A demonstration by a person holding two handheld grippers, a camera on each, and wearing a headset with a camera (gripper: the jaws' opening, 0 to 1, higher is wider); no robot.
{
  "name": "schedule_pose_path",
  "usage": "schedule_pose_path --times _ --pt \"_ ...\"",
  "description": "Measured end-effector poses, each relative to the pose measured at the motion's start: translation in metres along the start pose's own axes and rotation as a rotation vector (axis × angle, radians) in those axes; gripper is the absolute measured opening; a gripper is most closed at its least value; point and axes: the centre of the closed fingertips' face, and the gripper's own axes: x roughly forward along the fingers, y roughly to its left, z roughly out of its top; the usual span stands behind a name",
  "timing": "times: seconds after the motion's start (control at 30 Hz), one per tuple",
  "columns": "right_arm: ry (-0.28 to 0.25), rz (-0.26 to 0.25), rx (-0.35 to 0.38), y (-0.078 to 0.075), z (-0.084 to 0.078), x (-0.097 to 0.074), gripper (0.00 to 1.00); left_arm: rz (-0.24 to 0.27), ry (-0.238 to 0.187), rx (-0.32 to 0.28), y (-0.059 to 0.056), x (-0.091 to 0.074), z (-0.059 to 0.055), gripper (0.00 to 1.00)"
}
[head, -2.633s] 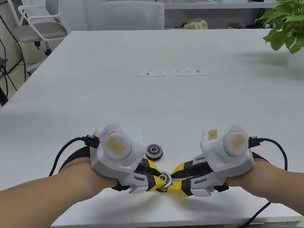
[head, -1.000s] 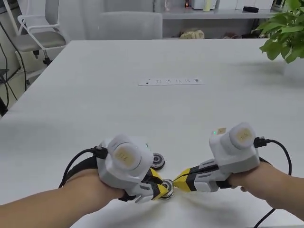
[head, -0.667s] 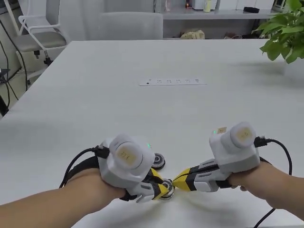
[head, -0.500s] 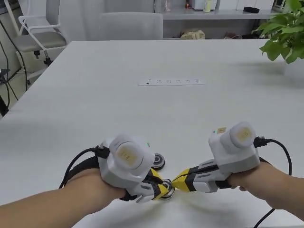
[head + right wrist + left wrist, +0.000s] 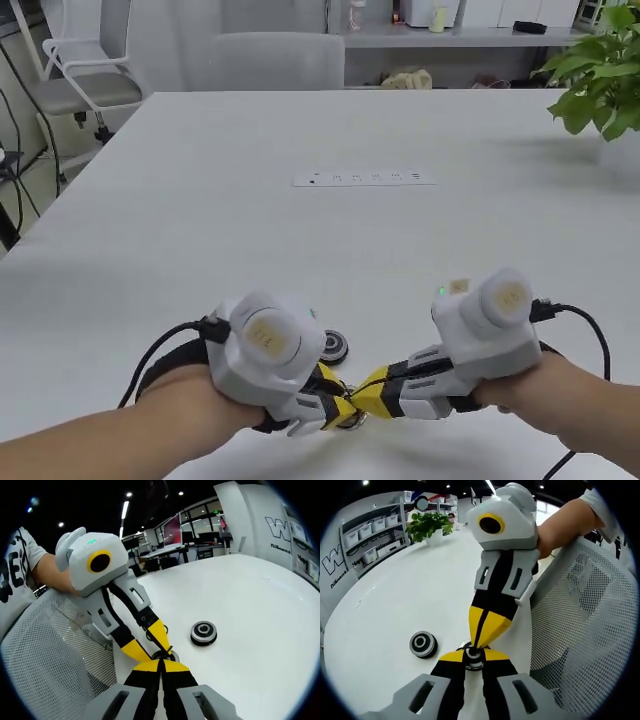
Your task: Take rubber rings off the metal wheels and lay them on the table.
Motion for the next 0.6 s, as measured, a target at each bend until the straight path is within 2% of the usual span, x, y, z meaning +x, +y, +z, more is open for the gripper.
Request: schedule_pose_path --times 0.1,0.33,0.6 --pt "-0.015 -0.010 0.018 -0.0050 0.0030 -0.0009 0.00 -0.005 -0.016 -0.001 0.0002 0.0001 0.0001 0.07" --pt "-0.013 -0.016 0.026 -0.0077 0.0007 -0.0010 0.00 -0.021 -0.033 0.012 -0.0009 0.0002 0.0017 0.07" --pt "-0.027 -0.014 0.048 -0.0103 0.0013 -0.0029 0.00 -0.059 -0.025 0.068 -0.0016 -0.0039 0.0006 0.08"
